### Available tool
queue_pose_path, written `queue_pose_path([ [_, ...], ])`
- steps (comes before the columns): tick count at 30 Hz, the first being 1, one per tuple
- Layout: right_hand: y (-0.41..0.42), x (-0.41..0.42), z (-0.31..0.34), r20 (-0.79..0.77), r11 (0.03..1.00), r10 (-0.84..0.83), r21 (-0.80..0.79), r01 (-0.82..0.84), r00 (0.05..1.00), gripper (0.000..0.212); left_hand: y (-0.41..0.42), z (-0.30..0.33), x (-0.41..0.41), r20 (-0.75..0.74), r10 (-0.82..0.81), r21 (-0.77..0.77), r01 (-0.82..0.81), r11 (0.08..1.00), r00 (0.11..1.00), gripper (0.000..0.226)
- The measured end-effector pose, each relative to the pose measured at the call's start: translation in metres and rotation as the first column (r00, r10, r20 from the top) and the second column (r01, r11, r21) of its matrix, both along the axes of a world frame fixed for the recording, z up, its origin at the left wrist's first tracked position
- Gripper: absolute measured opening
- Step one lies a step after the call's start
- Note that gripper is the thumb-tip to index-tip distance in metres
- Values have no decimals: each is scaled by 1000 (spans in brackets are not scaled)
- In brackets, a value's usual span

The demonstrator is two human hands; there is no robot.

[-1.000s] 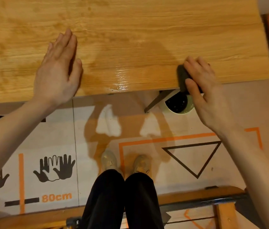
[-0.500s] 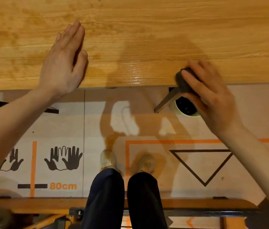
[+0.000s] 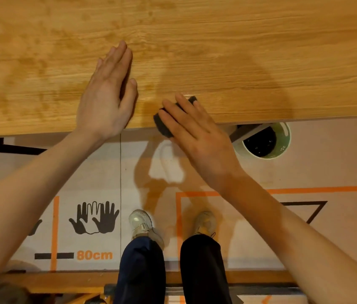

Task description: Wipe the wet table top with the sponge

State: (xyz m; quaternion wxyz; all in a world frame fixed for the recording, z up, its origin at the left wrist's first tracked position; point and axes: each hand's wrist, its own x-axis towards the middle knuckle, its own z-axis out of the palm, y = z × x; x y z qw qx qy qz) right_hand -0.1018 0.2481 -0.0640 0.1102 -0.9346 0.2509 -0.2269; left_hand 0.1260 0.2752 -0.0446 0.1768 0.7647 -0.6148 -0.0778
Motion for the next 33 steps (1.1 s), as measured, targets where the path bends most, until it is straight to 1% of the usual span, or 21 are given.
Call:
queue_pose_path([
  [1,-7,-15,0,-19,1000,16,-15,-17,1000,43,0,0,0,-4,3,-3,-3,1000,1000,56],
  [2,-13,-31,0,-23,1000,-5,-29,4,1000,39,0,0,1,-10,3,-5,-3,1000,1000,56],
  [4,-15,-52,-3,25,989,-146,-15,146,989,34,0,-1,3,-31,-1,-9,0,1000,1000,55],
  [6,-4,-42,-5,91,965,-260,39,258,961,34,0,-1,6,-61,-17,-16,16,1000,998,54],
  [7,4,-28,-7,111,964,-266,58,261,958,35,0,-1,8,-80,-31,-21,29,999,996,54],
  [9,16,7,-9,133,979,-203,41,199,970,39,4,1,15,-103,-52,-26,49,998,993,53],
  [11,28,43,-9,130,989,-146,2,146,981,42,11,5,28,-89,-56,-13,56,998,994,52],
  [13,38,68,-5,134,993,-118,7,118,984,44,22,9,48,-61,-18,-12,17,1000,998,51],
  [15,37,71,-2,109,999,-37,6,37,993,42,35,11,74,-35,33,-2,-33,999,999,51],
  [17,25,47,-3,62,1000,28,2,-28,998,41,46,11,98,-23,54,11,-53,999,998,52],
  [18,18,30,-4,55,1000,7,4,-7,998,41,50,10,109,-20,61,19,-61,998,998,53],
  [19,13,11,-3,57,998,-53,16,53,997,39,53,9,120,-18,64,27,-63,998,998,54],
  [21,11,-17,1,65,973,-218,90,212,974,37,59,5,135,-24,51,28,-50,998,998,55],
  [23,18,-17,3,75,936,-332,149,318,940,36,63,1,142,-38,41,7,-41,999,998,55],
  [24,22,-8,3,87,930,-345,165,327,935,36,64,-2,144,-43,41,-2,-41,999,998,55],
  [26,32,24,1,110,947,-301,155,283,947,36,64,-4,144,-53,44,-13,-45,999,998,55],
  [29,54,91,-3,108,980,-185,96,175,977,37,63,-4,144,-41,44,-9,-45,999,998,55],
  [31,72,138,-3,96,989,-129,84,121,987,45,62,-4,144,-43,41,-13,-42,999,998,54],
  [33,82,168,2,71,995,-66,81,60,995,52,62,-4,145,-48,30,-19,-31,999,998,53],
])
